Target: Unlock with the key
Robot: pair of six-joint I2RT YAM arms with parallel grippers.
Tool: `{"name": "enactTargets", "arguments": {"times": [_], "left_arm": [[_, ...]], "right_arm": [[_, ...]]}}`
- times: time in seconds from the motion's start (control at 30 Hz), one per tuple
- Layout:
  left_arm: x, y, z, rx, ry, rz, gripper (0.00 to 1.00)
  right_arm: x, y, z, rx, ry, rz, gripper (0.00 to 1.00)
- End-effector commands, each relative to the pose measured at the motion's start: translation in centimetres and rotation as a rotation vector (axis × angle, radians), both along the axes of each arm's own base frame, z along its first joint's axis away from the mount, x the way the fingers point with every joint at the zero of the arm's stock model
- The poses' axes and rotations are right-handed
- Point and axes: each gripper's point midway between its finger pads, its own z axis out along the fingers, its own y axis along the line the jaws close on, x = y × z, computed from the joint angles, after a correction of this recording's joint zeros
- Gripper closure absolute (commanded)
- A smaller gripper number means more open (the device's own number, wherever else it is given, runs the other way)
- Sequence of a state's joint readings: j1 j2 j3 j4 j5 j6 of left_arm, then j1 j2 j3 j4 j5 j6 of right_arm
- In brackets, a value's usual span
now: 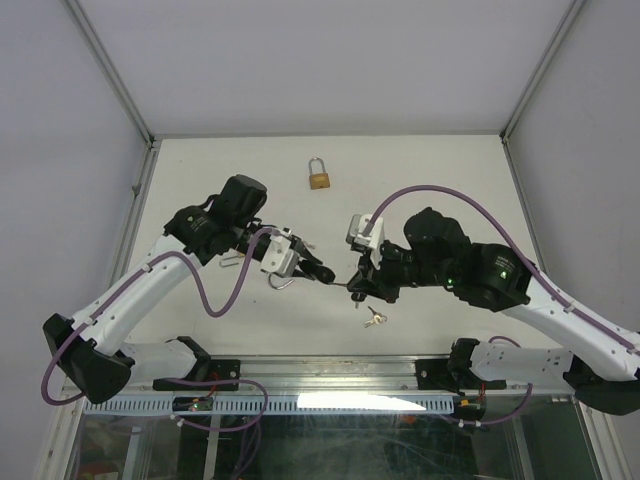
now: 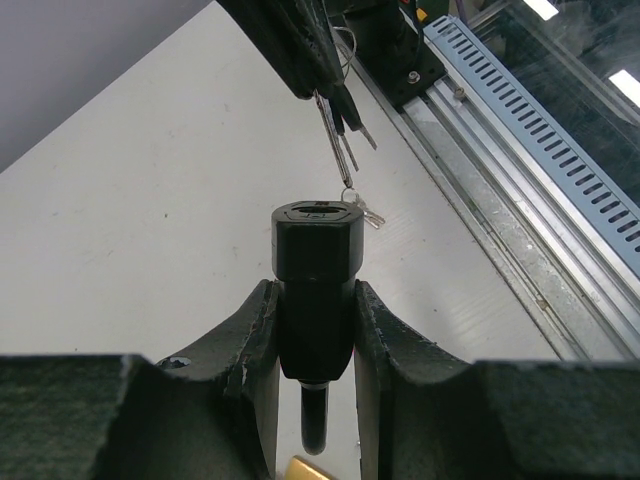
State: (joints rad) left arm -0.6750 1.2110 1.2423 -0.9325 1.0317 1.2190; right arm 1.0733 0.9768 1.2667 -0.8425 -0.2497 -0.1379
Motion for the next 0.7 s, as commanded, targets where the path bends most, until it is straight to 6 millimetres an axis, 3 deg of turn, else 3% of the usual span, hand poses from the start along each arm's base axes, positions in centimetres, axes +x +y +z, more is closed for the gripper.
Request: {"name": "enactTargets", "arguments": {"times": [0.0, 0.2, 0.67], "left_arm": [[-0.4, -0.8, 2.8, -0.087, -0.074, -0.069, 1.0], [-0.2, -0.8, 2.8, -0.076, -0.073, -0.057, 1.0], [-0.2, -1.1, 2.8, -0.075, -0.065, -0.063, 1.0]], "right_arm": [[0.1, 0.9, 2.0, 0.076, -0.048, 0.022, 1.0], [0.6, 0.8, 3.4, 0.116, -0.105, 0.013, 1.0], [1.2, 1.3, 2.1, 0.084, -0.105, 0.0, 1.0]]}}
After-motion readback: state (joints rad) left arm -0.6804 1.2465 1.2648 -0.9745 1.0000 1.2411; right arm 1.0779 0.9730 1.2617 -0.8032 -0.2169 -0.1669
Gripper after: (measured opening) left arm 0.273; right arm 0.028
